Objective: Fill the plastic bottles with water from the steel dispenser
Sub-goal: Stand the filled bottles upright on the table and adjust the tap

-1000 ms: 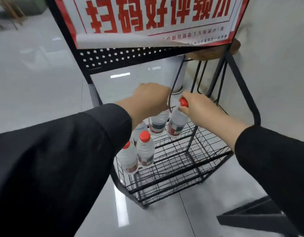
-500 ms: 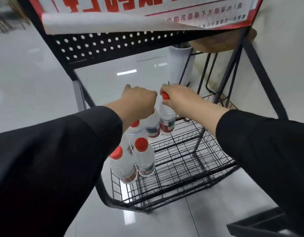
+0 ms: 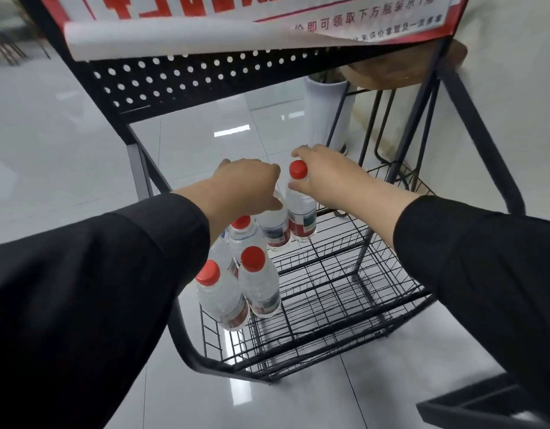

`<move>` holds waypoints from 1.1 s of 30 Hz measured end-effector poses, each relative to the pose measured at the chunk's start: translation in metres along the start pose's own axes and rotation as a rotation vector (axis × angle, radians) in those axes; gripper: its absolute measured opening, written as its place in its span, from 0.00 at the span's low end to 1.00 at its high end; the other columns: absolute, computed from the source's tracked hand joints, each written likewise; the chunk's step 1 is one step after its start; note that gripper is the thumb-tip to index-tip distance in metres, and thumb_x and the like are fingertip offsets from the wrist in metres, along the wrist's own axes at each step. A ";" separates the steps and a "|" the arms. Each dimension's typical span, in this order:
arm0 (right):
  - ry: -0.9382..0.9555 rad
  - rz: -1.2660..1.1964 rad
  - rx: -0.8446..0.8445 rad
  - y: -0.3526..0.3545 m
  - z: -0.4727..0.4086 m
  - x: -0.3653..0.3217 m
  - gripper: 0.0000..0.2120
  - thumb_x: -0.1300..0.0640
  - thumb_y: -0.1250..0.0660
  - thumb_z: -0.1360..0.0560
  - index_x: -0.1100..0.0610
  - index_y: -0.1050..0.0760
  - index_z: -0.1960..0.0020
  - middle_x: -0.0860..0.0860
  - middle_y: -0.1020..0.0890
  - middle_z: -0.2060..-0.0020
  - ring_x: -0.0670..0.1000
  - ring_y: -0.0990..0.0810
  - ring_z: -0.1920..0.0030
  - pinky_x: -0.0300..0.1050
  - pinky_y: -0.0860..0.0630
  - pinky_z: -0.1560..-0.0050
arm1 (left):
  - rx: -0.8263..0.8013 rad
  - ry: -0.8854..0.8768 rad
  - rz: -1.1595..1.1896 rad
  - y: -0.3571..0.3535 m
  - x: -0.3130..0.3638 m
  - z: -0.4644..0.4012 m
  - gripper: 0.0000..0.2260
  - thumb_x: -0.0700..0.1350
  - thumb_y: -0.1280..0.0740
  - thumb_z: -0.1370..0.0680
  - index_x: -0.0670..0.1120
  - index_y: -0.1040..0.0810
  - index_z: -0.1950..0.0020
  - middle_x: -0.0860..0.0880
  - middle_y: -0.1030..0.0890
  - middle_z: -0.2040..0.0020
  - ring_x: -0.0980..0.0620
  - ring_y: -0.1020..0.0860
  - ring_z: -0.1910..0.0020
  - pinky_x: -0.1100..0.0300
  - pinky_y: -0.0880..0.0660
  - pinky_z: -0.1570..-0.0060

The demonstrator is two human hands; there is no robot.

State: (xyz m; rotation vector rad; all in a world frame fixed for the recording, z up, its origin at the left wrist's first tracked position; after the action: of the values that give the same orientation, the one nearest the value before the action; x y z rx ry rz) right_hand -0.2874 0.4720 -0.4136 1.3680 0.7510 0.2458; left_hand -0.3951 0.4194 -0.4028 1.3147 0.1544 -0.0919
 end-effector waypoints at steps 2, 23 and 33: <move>-0.009 -0.001 0.010 0.006 0.004 -0.003 0.31 0.42 0.33 0.21 0.52 0.37 0.23 0.56 0.27 0.32 0.60 0.25 0.35 0.55 0.25 0.38 | 0.014 0.000 0.004 0.006 0.002 0.003 0.26 0.59 0.33 0.19 0.48 0.30 0.26 0.47 0.20 0.40 0.43 0.22 0.41 0.45 0.28 0.39; -0.639 -0.188 0.432 0.198 0.337 -0.026 0.21 0.42 0.42 0.17 0.50 0.31 0.27 0.50 0.27 0.30 0.54 0.26 0.33 0.47 0.30 0.40 | 0.481 -0.438 0.153 0.201 0.142 0.221 0.13 0.53 0.39 0.17 0.50 0.23 0.36 0.48 0.21 0.47 0.44 0.21 0.48 0.50 0.22 0.49; -0.747 -0.088 0.785 0.314 0.632 -0.091 0.21 0.42 0.40 0.17 0.48 0.29 0.28 0.46 0.25 0.33 0.47 0.26 0.35 0.44 0.29 0.35 | 0.756 -0.937 0.181 0.302 0.309 0.470 0.12 0.53 0.40 0.18 0.50 0.22 0.40 0.50 0.22 0.53 0.45 0.21 0.52 0.50 0.24 0.54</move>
State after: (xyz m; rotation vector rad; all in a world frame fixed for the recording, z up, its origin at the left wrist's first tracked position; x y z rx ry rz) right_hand 0.1124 -0.0112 -0.0774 1.9719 0.2560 -0.6765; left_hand -0.0146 0.0473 -0.0499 1.8852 -0.8714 -0.6431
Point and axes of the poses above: each hand's wrist, its own z-axis away from the middle knuckle, its own y-axis out of the back of the hand, x = y × z, the point moved 8 cm from there along -z, towards the middle knuckle
